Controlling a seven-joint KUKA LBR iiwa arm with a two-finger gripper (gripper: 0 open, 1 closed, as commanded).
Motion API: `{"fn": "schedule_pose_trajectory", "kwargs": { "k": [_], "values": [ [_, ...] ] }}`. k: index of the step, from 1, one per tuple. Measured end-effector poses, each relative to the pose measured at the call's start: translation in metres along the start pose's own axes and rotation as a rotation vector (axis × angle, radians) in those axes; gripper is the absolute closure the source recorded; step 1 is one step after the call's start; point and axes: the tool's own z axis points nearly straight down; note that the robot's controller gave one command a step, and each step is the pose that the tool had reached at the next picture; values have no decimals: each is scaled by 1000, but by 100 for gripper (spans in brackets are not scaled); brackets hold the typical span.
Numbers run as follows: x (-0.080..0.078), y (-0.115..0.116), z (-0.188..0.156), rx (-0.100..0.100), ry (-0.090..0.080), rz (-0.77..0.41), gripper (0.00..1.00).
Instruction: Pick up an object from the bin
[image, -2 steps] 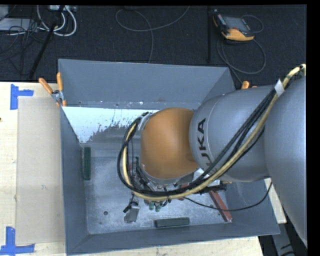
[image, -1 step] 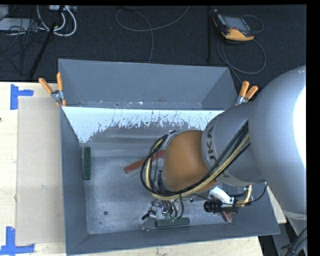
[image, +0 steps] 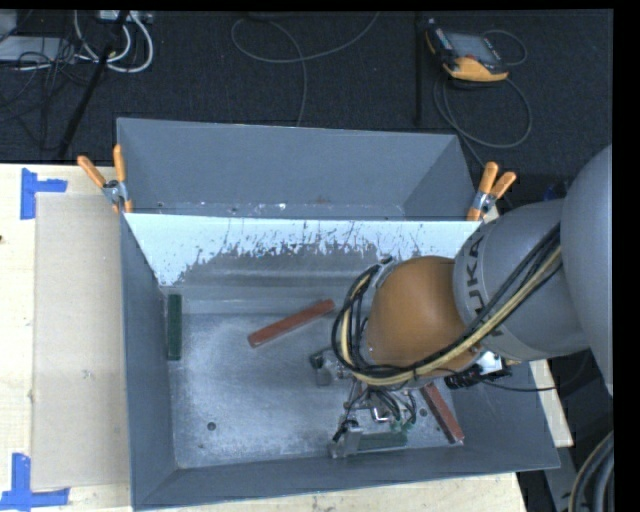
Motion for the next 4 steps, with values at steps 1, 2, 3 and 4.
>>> {"fn": "schedule_pose_trajectory", "kwargs": {
  "k": [1, 2, 3, 4],
  "values": [
    [-16, -99, -50, 3, -6, -16, 0],
    [-65, -158, 3, 1, -3, -108, 0],
    [-131, -111, -2, -4, -9, -120, 0],
    [-96, -59, 1, -4, -1, -472, 0]
  ]
}}
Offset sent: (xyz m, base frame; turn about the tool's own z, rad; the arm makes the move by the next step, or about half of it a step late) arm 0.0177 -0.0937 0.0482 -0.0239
